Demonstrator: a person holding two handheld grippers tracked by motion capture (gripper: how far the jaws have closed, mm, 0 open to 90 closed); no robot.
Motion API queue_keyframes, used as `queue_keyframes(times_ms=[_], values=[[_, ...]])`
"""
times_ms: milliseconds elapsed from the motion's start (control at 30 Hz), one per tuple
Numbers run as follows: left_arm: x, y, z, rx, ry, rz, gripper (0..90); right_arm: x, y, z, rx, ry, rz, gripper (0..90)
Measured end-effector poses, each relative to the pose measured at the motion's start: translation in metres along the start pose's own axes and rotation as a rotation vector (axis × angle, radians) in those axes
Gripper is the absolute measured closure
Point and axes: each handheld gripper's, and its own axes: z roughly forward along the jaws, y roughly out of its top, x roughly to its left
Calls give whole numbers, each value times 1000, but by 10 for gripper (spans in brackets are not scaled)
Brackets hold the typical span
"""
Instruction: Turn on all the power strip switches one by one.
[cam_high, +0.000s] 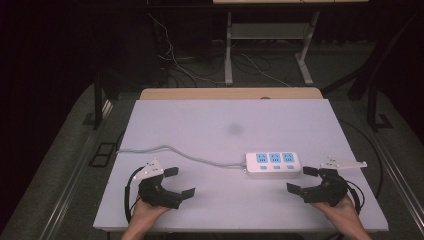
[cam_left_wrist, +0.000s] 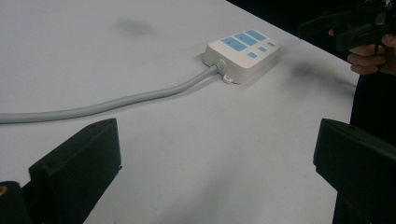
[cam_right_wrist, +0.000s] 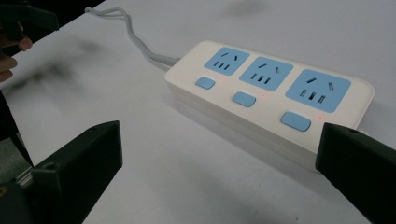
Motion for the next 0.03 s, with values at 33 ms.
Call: queue_keyframes(times_ms=[33], values=[[0,0,0,-1,-1,-1,0,1,0,1,2,-1,-6,5]])
